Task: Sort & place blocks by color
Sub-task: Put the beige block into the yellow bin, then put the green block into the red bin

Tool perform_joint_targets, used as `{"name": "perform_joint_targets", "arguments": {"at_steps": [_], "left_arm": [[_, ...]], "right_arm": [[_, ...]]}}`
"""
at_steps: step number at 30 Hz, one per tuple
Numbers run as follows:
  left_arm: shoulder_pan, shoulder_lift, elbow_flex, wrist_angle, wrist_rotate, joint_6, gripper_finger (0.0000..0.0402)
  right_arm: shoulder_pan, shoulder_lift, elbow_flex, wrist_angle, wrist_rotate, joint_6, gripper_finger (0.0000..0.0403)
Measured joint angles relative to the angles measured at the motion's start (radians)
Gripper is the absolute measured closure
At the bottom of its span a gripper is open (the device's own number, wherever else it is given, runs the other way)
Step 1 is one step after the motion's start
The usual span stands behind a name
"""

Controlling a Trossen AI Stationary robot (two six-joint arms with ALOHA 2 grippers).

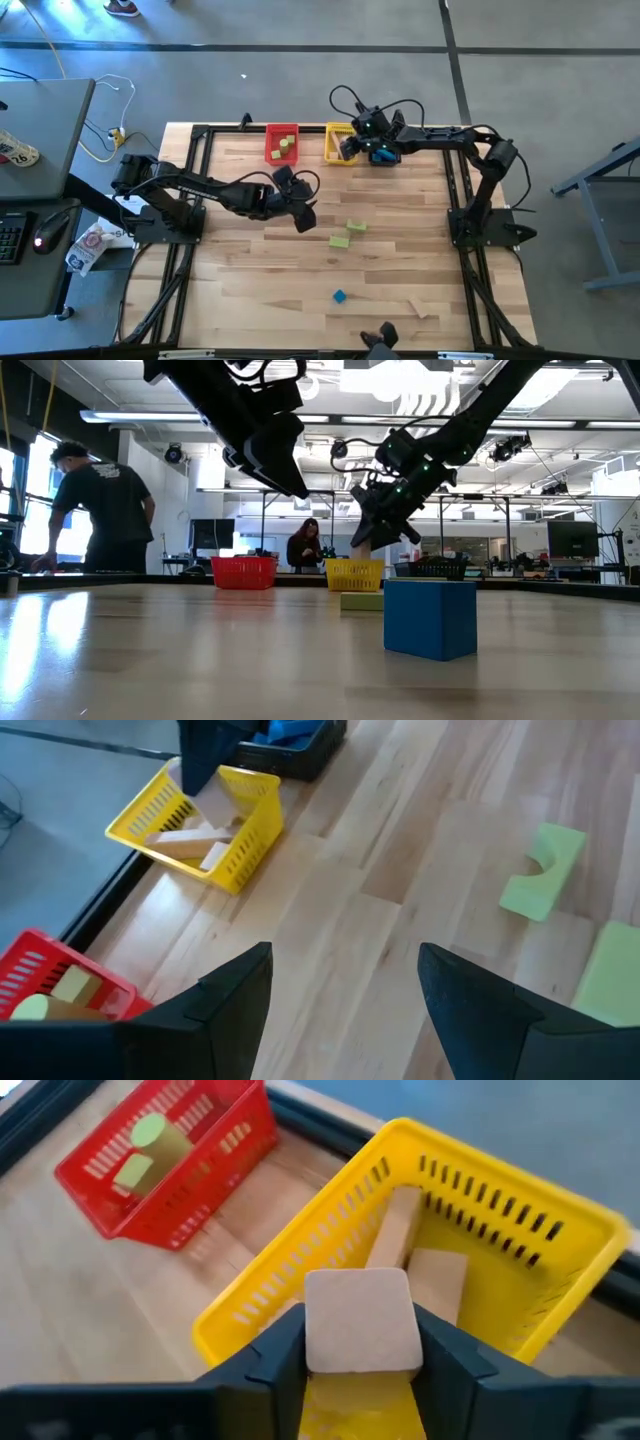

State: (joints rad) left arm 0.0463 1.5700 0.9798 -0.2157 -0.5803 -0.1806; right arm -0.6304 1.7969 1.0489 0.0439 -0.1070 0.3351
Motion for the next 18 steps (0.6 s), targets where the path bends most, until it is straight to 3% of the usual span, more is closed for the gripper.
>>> {"name": "perform_joint_targets", "arguments": {"at_steps": [5,10,14,18], "left_arm": [[0.0,0.0,0.0,0.0,0.001,0.0,0.0166],[0.004,0.0,0.0,-0.001,-0.001,0.004,0.0166],[0.006,0.0,0.0,-0.001,-0.004,0.016,0.0166],[0.006,0.0,0.0,-0.008,-0.005,0.016,0.0166]], "right_arm": [[0.0,0.0,0.0,0.023,0.083,-0.003,0.0223],[0.0,-0.004,0.0,0.042,0.144,-0.023,0.0207],[-0.001,-0.018,0.0,0.035,0.14,-0.026,0.0205],[-0.001,-0.061,0.0,0.019,0.05,-0.021,0.0204]]}}
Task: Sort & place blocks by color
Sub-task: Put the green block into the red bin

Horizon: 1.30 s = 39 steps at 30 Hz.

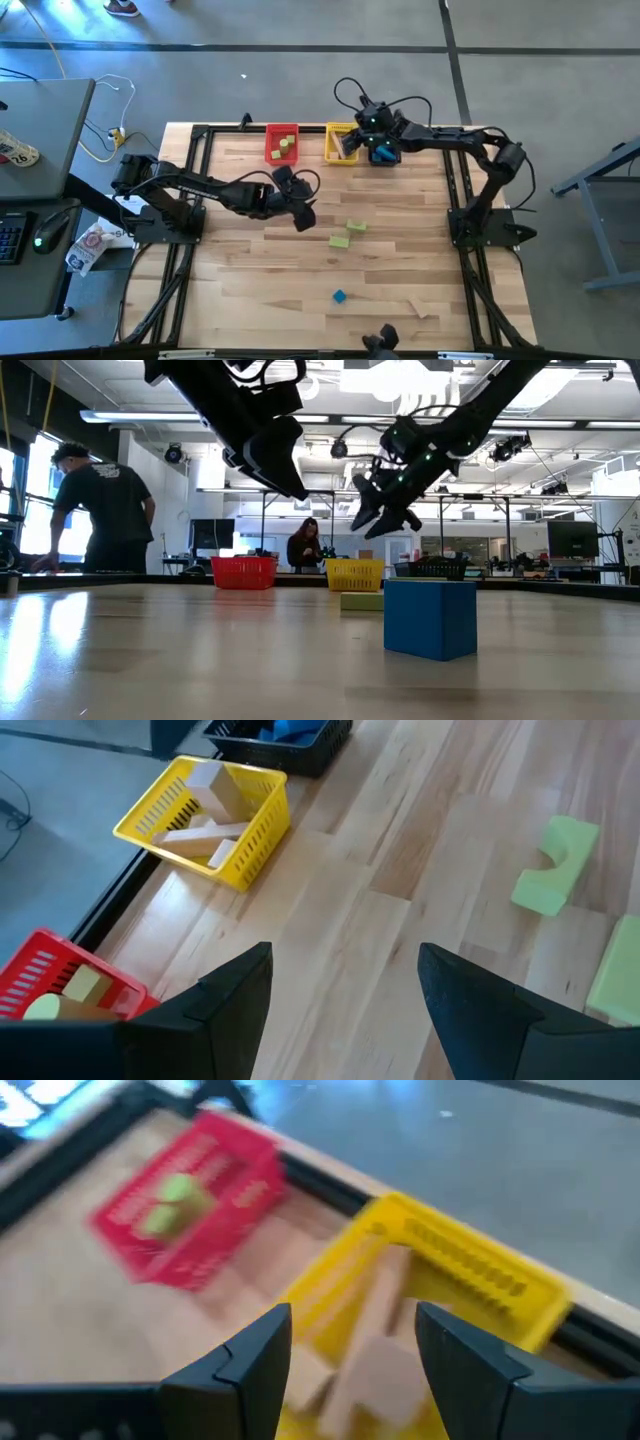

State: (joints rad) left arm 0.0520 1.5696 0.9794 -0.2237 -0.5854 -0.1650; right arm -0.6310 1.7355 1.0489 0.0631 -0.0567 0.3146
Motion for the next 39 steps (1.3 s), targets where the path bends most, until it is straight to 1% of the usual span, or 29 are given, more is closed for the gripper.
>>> {"name": "perform_joint_targets", "arguments": {"at_steps": [3,6,12,17,22,24,26,31,35,39], "left_arm": [[-0.001,0.0,0.0,-0.022,-0.002,0.0,0.0166],[-0.001,0.0,0.0,-0.06,-0.001,-0.018,0.0166],[-0.003,0.0,0.0,-0.136,0.02,-0.076,0.0166],[-0.016,0.0,0.0,-0.17,0.029,-0.094,0.0166],[-0.022,0.0,0.0,-0.173,0.031,-0.102,0.0166],[-0.023,0.0,0.0,-0.173,0.051,-0.124,0.0166],[-0.022,0.0,0.0,-0.173,0.084,-0.14,0.0166],[-0.023,0.0,0.0,-0.172,0.146,-0.148,0.0166],[-0.023,0.0,0.0,-0.171,0.149,-0.15,0.0166],[-0.023,0.0,0.0,-0.17,0.149,-0.15,0.0166]], "right_arm": [[0.019,-0.048,0.0,-0.045,-0.074,0.002,0.0204],[0.065,-0.094,0.0,-0.124,-0.104,-0.005,0.0204],[0.182,-0.159,0.0,-0.305,-0.11,-0.008,0.0203],[0.293,-0.174,0.0,-0.453,-0.103,-0.002,0.0203],[0.414,-0.172,0.0,-0.526,-0.101,-0.001,0.0203],[0.464,-0.172,0.0,-0.534,-0.099,-0.001,0.0203],[0.516,-0.172,0.0,-0.542,-0.069,-0.002,0.0203],[0.628,-0.172,0.0,-0.576,0.08,-0.052,0.0203],[0.691,-0.171,0.0,-0.601,0.169,-0.095,0.0203],[0.725,-0.171,0.0,-0.616,0.205,-0.114,0.0203]]}}
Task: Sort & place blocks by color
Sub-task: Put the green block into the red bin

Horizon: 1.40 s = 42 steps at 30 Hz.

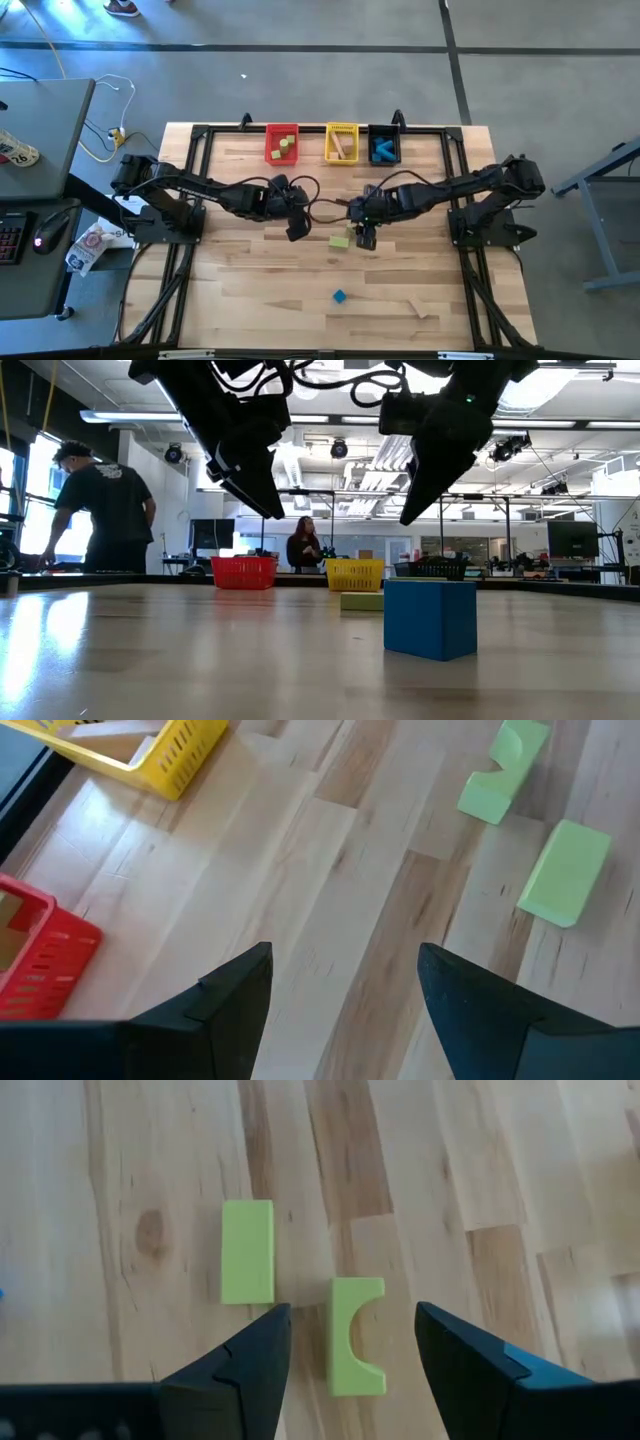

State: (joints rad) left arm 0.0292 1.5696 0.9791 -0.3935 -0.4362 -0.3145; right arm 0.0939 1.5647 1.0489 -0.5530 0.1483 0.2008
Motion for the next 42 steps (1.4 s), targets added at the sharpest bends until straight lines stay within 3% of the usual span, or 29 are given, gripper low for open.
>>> {"name": "perform_joint_targets", "arguments": {"at_steps": [23,28,36,42], "left_arm": [[-0.004,0.0,0.0,-0.007,0.018,0.006,0.0166],[-0.004,0.0,0.0,-0.007,0.017,0.006,0.0166],[-0.003,0.0,0.0,-0.004,0.014,0.091,0.0166],[-0.003,0.0,0.0,-0.003,0.014,0.209,0.0166]], "right_arm": [[0.011,0.235,0.0,0.019,0.035,0.043,0.0208],[0.011,0.264,0.0,0.022,0.047,0.064,0.025],[0.012,0.266,0.003,0.023,0.037,0.072,0.0362],[0.013,0.236,-0.002,0.023,0.038,0.076,0.0372]]}}
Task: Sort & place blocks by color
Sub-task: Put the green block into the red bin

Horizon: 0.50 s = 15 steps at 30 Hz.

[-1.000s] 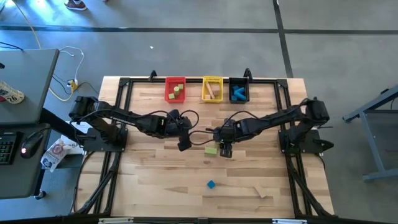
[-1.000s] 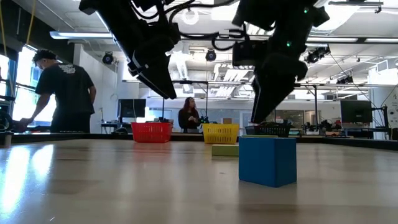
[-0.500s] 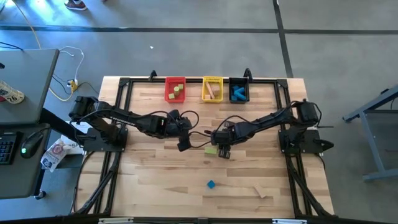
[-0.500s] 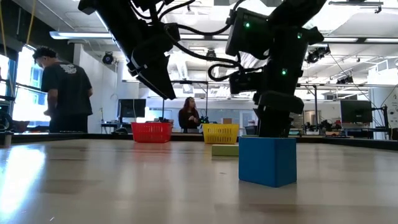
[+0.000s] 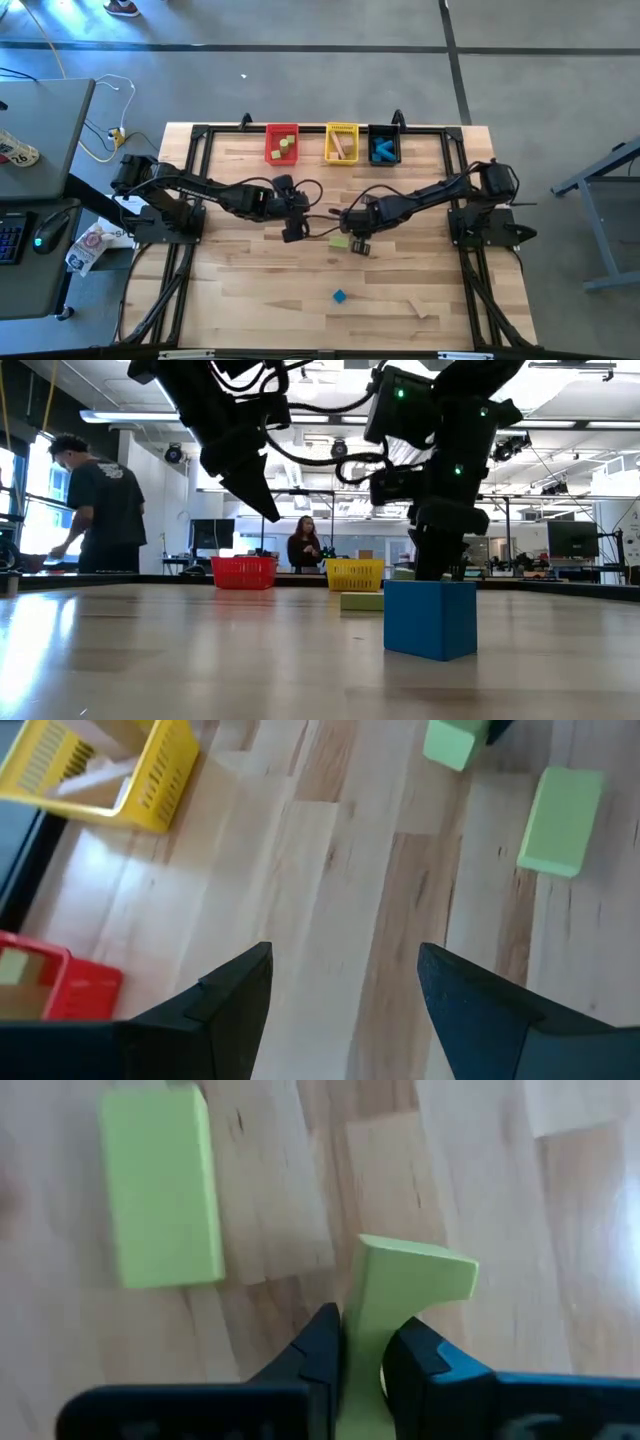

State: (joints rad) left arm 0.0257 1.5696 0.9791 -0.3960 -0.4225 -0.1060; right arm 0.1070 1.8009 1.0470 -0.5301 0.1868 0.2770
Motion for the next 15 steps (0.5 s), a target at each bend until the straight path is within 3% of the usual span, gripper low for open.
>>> {"name": "perform_joint_targets", "arguments": {"at_steps": [15], "left_arm": [[-0.047,0.0,0.0,0.111,0.031,0.252,0.0166]], "right_arm": [[0.013,-0.067,0.001,0.139,-0.059,-0.059,0.0371]]}}
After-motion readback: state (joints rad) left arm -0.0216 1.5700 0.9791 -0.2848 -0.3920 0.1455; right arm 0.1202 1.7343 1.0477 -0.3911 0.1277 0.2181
